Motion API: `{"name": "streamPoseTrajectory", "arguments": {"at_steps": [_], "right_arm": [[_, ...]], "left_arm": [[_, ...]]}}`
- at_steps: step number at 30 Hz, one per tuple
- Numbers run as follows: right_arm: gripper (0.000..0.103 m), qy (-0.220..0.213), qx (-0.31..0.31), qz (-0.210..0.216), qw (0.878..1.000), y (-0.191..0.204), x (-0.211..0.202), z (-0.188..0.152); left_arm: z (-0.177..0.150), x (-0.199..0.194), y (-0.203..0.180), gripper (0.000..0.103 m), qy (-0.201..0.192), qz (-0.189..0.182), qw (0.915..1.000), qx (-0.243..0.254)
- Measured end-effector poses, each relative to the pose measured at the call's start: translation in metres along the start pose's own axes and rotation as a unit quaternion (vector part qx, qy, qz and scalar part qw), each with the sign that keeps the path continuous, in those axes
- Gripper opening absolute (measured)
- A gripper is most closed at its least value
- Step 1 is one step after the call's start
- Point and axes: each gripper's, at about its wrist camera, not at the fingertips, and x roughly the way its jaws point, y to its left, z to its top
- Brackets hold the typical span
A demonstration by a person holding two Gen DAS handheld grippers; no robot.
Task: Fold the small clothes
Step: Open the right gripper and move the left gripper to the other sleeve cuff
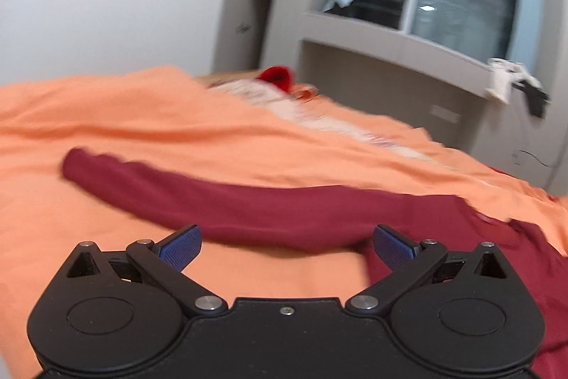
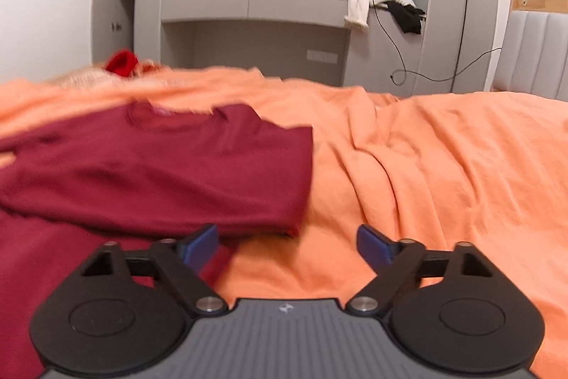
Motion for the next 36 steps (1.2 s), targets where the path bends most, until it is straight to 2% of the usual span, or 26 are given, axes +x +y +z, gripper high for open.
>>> {"name": "streamPoseTrajectory", "arguments": {"at_steps": [3, 8, 11, 14, 18, 22, 25, 30, 36], "right_arm": [[0.102, -0.020, 0.012, 0.030, 0.999, 0.004, -0.013, 0.002], [0.103, -0.037, 0.031, 0.071, 0.996, 0.014, -0.026, 0.003], [0.103, -0.060, 0.075, 0.082, 0.992, 0.021, -0.037, 0.002], [0.103, -0.077, 0.107, 0.118, 0.984, 0.026, -0.047, 0.002], [0.103, -0.085, 0.090, 0.125, 0.984, 0.041, -0.053, 0.000], [0.103, -0.078, 0.068, 0.124, 0.987, 0.054, -0.051, -0.002], [0.103, -0.073, 0.064, 0.125, 0.987, 0.060, -0.048, -0.004], [0.103, -0.060, 0.061, 0.132, 0.988, 0.063, -0.043, -0.008], [0.103, -0.053, 0.065, 0.136, 0.987, 0.060, -0.039, -0.013]], "left_arm": [[0.014, 0.005, 0.034, 0.102, 0.018, 0.026, 0.9994, -0.011], [0.036, 0.013, 0.084, 0.103, 0.014, 0.071, 0.9973, -0.014], [0.044, 0.022, 0.108, 0.102, 0.007, 0.080, 0.9961, -0.037], [0.049, 0.040, 0.121, 0.102, 0.021, 0.092, 0.9942, -0.053], [0.053, 0.071, 0.138, 0.102, 0.054, 0.120, 0.9872, -0.090], [0.053, 0.089, 0.149, 0.102, 0.069, 0.143, 0.9789, -0.129], [0.052, 0.096, 0.154, 0.097, 0.059, 0.165, 0.9741, -0.143], [0.043, 0.100, 0.160, 0.082, 0.039, 0.181, 0.9706, -0.155], [0.032, 0.086, 0.167, 0.082, -0.001, 0.160, 0.9716, -0.175]]}}
